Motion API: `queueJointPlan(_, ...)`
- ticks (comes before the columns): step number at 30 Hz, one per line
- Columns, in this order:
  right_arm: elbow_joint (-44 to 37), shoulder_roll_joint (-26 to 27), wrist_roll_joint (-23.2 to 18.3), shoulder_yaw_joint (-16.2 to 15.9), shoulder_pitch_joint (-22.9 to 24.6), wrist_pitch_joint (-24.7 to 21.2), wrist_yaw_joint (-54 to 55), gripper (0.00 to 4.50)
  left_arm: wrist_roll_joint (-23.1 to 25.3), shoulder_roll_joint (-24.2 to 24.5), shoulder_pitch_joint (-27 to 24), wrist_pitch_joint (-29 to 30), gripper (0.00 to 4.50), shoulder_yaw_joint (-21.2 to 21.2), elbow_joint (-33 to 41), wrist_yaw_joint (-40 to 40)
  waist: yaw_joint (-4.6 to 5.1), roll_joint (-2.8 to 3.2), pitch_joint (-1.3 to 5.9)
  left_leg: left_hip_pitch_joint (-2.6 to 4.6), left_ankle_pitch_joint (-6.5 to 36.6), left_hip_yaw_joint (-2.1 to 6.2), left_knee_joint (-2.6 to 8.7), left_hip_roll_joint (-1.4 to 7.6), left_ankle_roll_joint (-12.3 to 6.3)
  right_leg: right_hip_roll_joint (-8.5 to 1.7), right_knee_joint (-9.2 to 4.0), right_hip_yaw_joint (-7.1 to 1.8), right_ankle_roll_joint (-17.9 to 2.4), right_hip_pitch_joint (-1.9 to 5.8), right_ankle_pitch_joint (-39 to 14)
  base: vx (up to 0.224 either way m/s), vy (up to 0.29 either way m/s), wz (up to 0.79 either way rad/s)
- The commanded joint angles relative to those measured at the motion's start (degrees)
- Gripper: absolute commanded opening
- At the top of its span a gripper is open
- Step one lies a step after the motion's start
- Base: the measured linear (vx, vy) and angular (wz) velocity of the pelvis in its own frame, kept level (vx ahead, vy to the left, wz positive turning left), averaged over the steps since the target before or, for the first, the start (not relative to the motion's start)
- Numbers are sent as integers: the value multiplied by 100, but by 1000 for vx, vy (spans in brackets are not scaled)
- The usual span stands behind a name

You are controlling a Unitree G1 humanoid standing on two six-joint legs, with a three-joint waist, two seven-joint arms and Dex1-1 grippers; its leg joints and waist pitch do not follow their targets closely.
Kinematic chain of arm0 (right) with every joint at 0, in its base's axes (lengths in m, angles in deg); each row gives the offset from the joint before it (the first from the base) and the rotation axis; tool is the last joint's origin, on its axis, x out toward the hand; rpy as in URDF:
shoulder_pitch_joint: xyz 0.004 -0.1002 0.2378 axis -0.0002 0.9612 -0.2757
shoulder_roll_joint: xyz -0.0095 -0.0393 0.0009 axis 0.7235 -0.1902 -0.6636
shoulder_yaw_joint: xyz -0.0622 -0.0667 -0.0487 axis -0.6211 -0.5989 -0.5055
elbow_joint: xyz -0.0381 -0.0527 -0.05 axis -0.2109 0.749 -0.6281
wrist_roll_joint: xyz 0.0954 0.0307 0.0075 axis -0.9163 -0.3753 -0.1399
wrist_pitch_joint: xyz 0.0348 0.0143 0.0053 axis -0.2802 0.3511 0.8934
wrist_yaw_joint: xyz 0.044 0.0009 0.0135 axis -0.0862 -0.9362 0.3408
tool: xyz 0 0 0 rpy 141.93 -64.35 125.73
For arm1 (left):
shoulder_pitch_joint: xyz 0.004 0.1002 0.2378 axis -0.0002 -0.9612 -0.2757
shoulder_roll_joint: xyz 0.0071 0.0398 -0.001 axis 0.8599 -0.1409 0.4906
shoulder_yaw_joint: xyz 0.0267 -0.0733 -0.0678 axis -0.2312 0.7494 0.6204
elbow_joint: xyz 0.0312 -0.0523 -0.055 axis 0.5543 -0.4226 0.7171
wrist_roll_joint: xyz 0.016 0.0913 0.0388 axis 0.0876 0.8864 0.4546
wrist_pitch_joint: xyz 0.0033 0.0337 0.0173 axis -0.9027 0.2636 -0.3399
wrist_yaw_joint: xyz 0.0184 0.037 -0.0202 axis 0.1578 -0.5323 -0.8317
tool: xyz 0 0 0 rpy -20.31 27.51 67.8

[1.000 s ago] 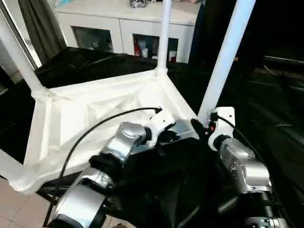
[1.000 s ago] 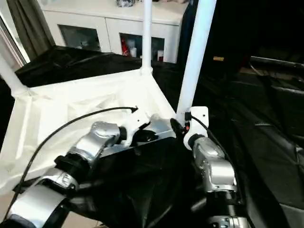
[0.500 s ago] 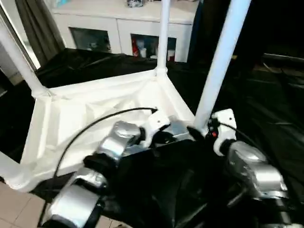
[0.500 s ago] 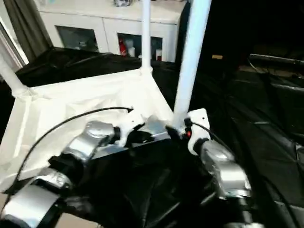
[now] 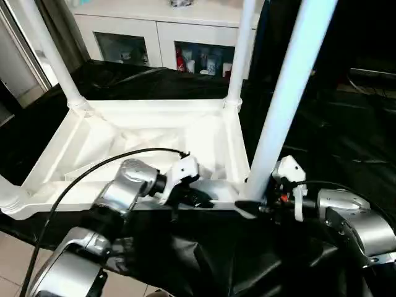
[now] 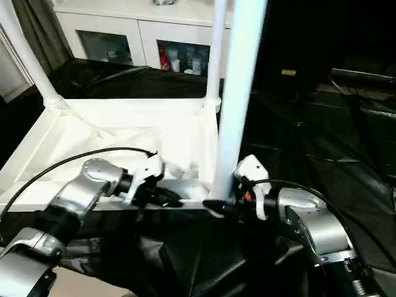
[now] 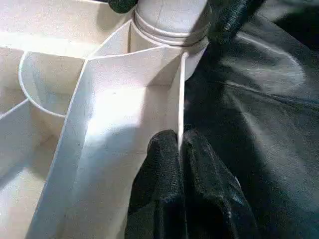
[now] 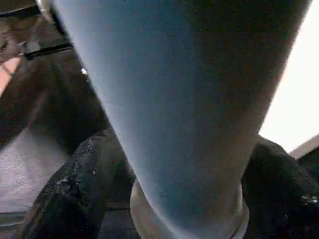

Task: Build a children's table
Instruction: Rotate leg to tighten

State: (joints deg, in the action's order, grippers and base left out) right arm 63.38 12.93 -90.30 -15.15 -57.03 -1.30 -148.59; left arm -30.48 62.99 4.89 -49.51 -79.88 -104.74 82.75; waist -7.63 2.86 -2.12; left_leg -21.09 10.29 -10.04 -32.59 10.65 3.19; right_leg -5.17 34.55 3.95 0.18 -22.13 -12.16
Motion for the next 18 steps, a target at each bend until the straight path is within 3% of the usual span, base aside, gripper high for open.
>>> queueJointPlan(1,-163,40,-152,-237,-59,-66,-181,327,-164,-113,-110,37,0,-144,149,235,-12,-78,302,36,854,64,318,281,-450,-378,-347,-245,-1495,287,-261,0,0,0)
queueJointPlan(3,-170,42,-133,-270,-44,-70,-182,302,-173,-80,-120,38,0,-132,153,237,-8,-66,298,42,925,61,320,276,-395,-372,-362,-251,-1460,280,-358,0,0,0)
queueJointPlan(4,-170,42,-133,-270,-44,-70,-182,295,-173,-80,-120,38,0,-132,153,237,-10,-28,299,47,948,66,320,276,-367,-374,-358,-253,-1455,276,-387,0,0,0)
queueJointPlan(8,-156,102,-73,-222,-24,-84,-7,271,-190,-55,-90,27,0,-90,119,149,2,-33,308,43,934,66,314,263,-312,-359,-355,-255,-1439,283,-330,0,0,0)
queueJointPlan(9,-114,147,-18,-194,-21,-71,103,253,-186,-87,-63,4,0,-42,65,62,0,10,311,42,933,71,310,258,-301,-360,-349,-252,-1438,282,-339,0,0,0)
queueJointPlan(13,48,374,153,-72,-35,-140,689,238,-158,-229,16,-2,0,91,-45,-317,54,-6,289,37,1108,79,337,250,-197,-358,-386,-251,-1366,280,-659,0,0,0)
queueJointPlan(14,146,479,212,-8,-55,-158,939,234,-127,-293,56,-28,0,135,-117,-510,73,-44,282,37,1149,72,342,243,-179,-350,-401,-251,-1338,273,-750,0,0,0)
queueJointPlan(15,371,731,319,138,-105,-179,1484,232,-15,-435,156,-106,0,200,-304,-1011,112,-126,276,29,1206,74,352,231,-135,-360,-426,-253,-1266,276,-1035,0,0,0)
queueJointPlan(16,371,731,319,138,-105,-179,1484,232,-15,-435,156,-106,0,200,-304,-1011,112,-126,276,29,1206,74,352,231,-135,-360,-426,-253,-1266,276,-1035,0,0,0)
queueJointPlan(17,459,836,357,193,-126,-180,1698,225,41,-487,200,-140,0,216,-384,-1226,125,-69,272,36,1230,89,363,226,-78,-378,-449,-252,-1179,268,-1328,0,0,0)
queueJointPlan(18,653,1142,273,432,-220,-258,2161,225,136,-617,323,-101,0,295,-561,-1781,140,-173,274,29,1184,82,363,230,-96,-369,-452,-260,-1147,272,-1281,0,0,0)
